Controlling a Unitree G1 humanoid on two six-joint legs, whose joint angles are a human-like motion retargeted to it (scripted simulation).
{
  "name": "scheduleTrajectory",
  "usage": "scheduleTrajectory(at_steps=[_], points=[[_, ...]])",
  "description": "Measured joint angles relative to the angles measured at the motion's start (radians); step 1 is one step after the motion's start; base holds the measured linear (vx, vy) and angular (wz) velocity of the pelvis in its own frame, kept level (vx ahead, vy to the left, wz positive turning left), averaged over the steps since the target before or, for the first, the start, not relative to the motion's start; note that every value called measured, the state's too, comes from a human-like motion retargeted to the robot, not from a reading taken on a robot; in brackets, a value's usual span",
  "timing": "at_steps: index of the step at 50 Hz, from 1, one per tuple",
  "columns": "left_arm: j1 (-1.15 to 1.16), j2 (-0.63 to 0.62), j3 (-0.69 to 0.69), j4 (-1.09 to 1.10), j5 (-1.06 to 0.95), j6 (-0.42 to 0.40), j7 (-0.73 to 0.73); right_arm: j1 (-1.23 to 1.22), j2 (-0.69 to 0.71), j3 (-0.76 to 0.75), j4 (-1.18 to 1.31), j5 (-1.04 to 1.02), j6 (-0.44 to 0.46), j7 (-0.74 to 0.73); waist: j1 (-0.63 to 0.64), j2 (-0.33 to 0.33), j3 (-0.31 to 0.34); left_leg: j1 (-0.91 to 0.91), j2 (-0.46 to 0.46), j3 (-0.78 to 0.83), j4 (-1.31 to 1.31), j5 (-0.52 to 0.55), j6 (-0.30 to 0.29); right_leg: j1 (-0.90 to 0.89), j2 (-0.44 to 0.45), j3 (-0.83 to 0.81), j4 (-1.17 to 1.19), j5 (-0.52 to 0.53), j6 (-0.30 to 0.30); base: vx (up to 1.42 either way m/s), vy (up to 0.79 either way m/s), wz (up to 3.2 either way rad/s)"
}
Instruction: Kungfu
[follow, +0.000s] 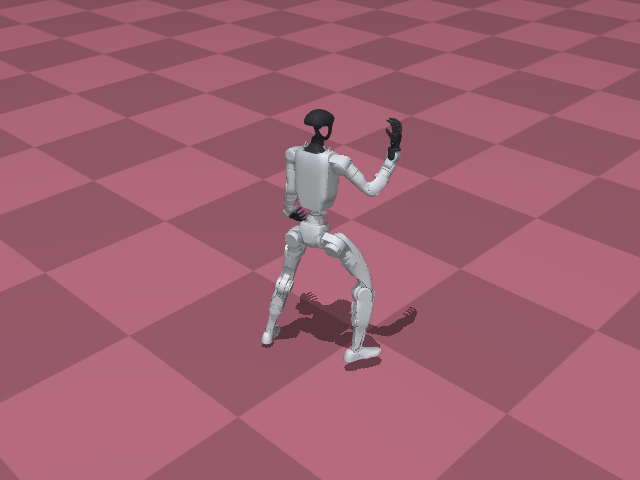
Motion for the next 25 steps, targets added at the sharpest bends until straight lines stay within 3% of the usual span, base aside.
scheduleTrajectory(at_steps=[5,9,12,14,20,25], points=[[-0.063,-0.035,-0.110,0.268,-0.300,0.184,-0.224,0.224,-0.048,-0.353,-0.348,0.003,-0.073,-0.074,-0.058,-0.019,-0.022,0.002,-0.005,0.088,-0.061,-0.033,0.000,-0.092,-0.059,-0.020,0.136,-0.066,-0.009,-0.12,-0.24,0.05],[-0.151,-0.043,-0.181,0.404,-0.488,0.270,-0.324,0.338,0.027,-0.525,-0.554,-0.312,-0.154,-0.245,-0.124,-0.042,-0.020,-0.013,-0.022,0.079,-0.061,-0.028,0.000,-0.136,-0.092,-0.003,0.194,-0.084,-0.001,-0.10,-0.12,0.17],[-0.197,-0.041,-0.222,0.424,-0.526,0.274,-0.338,0.365,0.057,-0.558,-0.591,-0.670,-0.176,-0.507,-0.144,-0.050,-0.008,0.006,-0.011,0.089,-0.062,-0.030,0.000,-0.141,-0.079,0.005,0.206,-0.088,-0.004,-0.08,-0.07,-0.34],[-0.217,-0.043,-0.236,0.411,-0.488,0.256,-0.342,0.383,0.054,-0.540,-0.579,-0.791,-0.168,-0.599,-0.150,-0.051,-0.011,0.017,-0.005,0.102,-0.066,-0.034,0.000,-0.145,-0.069,0.008,0.207,-0.088,-0.006,-0.01,-0.04,-0.35],[-0.239,-0.022,-0.261,0.329,-0.309,0.224,-0.365,0.413,0.032,-0.460,-0.554,-0.603,-0.183,-0.480,-0.167,-0.059,-0.017,0.018,-0.006,0.100,-0.061,-0.043,0.000,-0.161,-0.063,0.022,0.195,-0.070,0.000,0.01,-0.01,-0.09],[-0.214,0.026,-0.267,0.281,-0.165,0.210,-0.320,0.426,0.010,-0.472,-0.497,-0.682,-0.192,-0.537,-0.151,-0.076,-0.019,0.012,-0.002,0.095,-0.045,-0.054,0.000,-0.172,-0.043,0.035,0.162,-0.037,0.003,0.01,-0.03,-0.21]])
